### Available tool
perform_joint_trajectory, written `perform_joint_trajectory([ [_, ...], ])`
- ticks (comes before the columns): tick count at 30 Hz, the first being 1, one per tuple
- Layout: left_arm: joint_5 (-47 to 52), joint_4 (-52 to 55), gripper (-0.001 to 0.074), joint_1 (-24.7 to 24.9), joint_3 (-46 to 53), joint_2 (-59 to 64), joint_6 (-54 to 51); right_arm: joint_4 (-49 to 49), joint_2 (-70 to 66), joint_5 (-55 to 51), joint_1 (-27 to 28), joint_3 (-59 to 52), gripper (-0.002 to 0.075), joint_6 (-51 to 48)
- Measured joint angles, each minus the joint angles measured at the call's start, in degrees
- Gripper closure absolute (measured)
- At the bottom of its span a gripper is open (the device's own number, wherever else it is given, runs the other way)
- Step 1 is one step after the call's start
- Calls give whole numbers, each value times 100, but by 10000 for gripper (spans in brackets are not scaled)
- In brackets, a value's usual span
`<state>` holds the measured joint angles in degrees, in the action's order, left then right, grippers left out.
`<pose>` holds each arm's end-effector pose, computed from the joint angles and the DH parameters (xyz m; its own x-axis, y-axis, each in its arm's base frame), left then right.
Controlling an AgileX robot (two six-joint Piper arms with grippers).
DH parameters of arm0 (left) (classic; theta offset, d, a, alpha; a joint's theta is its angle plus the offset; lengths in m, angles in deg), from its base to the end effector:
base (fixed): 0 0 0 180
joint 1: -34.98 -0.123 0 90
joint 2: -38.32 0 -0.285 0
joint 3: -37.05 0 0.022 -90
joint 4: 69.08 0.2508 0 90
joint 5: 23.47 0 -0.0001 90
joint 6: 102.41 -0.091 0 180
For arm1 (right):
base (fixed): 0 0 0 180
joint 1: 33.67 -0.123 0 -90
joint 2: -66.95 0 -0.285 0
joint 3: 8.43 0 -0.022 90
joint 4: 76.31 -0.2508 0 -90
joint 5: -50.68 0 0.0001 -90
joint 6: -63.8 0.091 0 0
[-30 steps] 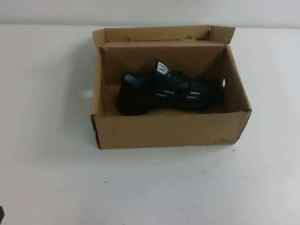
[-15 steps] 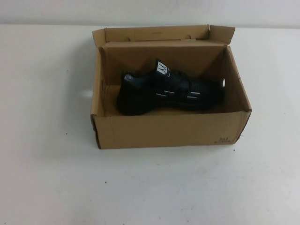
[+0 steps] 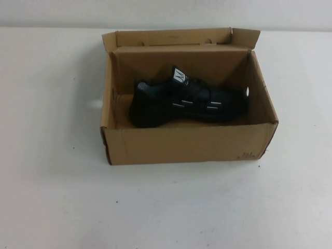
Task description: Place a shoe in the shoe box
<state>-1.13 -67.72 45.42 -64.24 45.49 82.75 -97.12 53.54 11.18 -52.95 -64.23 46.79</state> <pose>0.0515 -0.0087 0.1700 -0.3184 -0.0105 -0.9479 0.1515 0.9865 -0.0618 0.0255 0.0307 0.2729 -0.2671 -0.1054 -0.9579 -0.5290 0.8469 0.0543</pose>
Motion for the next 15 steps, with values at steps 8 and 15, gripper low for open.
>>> perform_joint_trajectory([
  [8, 0, 0, 738, 0, 0, 0, 0, 626, 193, 397, 1141, -237, 743, -56],
  [15, 0, 0, 737, 0, 0, 0, 0, 949, 623, 1543, 1602, -1300, 743, 101],
])
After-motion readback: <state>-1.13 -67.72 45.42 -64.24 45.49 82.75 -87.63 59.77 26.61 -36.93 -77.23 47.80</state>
